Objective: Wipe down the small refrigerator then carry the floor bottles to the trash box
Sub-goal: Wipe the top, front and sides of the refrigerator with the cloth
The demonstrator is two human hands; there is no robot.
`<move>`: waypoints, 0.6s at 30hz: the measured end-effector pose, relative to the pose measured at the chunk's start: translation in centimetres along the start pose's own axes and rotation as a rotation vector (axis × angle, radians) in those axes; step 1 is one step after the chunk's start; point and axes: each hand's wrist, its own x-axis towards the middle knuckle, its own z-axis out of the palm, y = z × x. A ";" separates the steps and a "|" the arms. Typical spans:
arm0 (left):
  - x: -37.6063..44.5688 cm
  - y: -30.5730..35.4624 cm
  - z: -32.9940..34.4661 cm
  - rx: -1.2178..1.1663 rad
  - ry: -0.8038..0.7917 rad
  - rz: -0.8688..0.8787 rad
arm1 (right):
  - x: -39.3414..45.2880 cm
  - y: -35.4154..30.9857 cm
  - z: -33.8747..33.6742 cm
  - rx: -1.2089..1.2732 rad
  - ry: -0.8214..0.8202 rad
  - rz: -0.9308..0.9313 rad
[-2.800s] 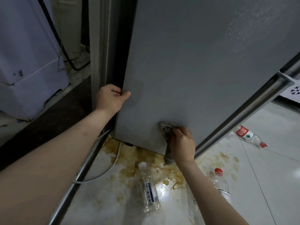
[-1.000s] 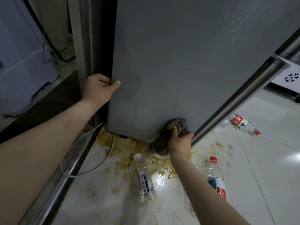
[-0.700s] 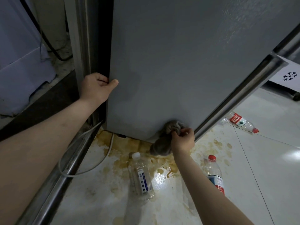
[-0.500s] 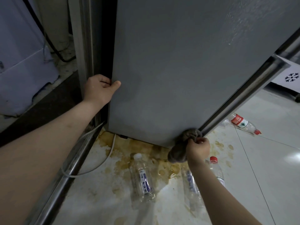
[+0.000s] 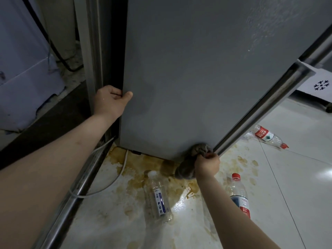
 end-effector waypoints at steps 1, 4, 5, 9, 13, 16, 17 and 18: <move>0.0 0.0 0.1 -0.001 0.003 -0.001 | -0.3 -0.3 0.3 -0.010 -0.016 -0.028; 0.2 -0.1 0.1 -0.018 0.000 -0.007 | -1.7 -1.6 1.5 -0.033 -0.048 -0.068; 0.2 -0.1 0.1 -0.024 -0.002 -0.011 | -1.9 -1.7 1.9 -0.038 -0.047 -0.062; 0.2 -0.3 0.1 -0.014 -0.018 0.002 | -1.9 -1.2 2.4 0.025 -0.018 0.008; 0.5 -0.6 0.0 0.000 -0.014 0.018 | -2.6 -1.6 3.5 0.068 -0.086 0.005; 0.5 -0.7 0.0 -0.009 -0.021 0.017 | -3.7 -2.5 4.7 0.073 -0.136 -0.021; 0.5 -0.6 0.0 -0.013 -0.025 0.014 | -3.8 -2.6 5.0 0.078 -0.136 -0.008; 0.5 -0.7 0.0 -0.015 -0.028 0.013 | -4.0 -2.6 5.2 0.084 -0.132 0.013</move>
